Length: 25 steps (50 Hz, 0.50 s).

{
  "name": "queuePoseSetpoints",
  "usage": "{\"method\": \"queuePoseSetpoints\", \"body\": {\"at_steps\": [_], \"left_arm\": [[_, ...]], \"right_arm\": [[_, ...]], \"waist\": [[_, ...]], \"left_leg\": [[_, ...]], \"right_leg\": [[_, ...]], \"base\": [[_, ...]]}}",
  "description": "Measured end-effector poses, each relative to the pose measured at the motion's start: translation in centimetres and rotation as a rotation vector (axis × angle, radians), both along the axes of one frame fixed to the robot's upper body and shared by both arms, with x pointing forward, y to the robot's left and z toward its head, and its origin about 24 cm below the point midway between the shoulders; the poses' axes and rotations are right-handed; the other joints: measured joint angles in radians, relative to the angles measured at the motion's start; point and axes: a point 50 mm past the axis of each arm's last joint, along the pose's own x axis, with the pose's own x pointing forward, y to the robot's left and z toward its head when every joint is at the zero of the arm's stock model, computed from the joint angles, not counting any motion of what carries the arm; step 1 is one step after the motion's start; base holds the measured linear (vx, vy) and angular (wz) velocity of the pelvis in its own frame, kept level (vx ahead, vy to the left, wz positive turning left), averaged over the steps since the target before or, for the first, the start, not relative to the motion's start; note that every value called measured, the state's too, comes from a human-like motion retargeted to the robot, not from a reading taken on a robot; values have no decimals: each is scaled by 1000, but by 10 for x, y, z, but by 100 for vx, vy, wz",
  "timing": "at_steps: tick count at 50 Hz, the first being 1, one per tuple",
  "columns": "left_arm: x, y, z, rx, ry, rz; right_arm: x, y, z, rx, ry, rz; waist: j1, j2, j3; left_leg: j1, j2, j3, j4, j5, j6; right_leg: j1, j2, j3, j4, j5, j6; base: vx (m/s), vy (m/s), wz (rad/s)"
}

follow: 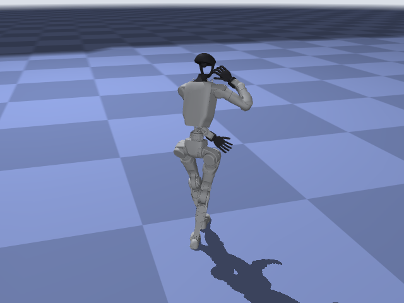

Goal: Dance

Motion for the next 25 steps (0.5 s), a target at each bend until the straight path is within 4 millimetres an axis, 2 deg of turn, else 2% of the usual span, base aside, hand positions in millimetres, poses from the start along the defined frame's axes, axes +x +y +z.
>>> {"method": "queuePoseSetpoints", "body": {"at_steps": [5, 12, 17, 21, 25], "left_arm": [[-10, -3, -6, -5, 67, -94], [-16, -4, -8, -28, 132, -188], [-13, 0, -7, -63, 242, -291], [-10, 7, 5, -142, 497, -528], [5, 27, 29, -225, 667, -752]], "right_arm": [[1, 0, -2, -6, 17, 3], [0, -2, -5, -10, 33, 1], [-1, -4, -7, -22, 45, -16], [-2, -14, -8, -7, 55, -77], [-8, -29, -3, 60, 30, -181]], "waist": [[6, 4, -3], [0, 18, -7], [-22, 20, -8], [-30, 29, -9], [-27, 44, -14]], "left_leg": [[17, -21, 7, -33, 10, -22], [41, -45, -3, -52, 11, -28], [45, -59, -17, -52, 22, -41], [43, -82, -44, -59, 52, -58], [40, -104, -58, -66, 83, -75]], "right_leg": [[-1, -65, -205, 0, 58, -126], [17, -92, -222, -9, 67, -125], [36, -109, -260, -36, 71, -154], [43, -106, -263, -55, 84, -163], [56, -109, -293, -85, 108, -181]], "base": [[-2, 2, 0], [7, 5, 7], [12, 4, 17], [12, 6, 42], [10, 7, 38]]}}
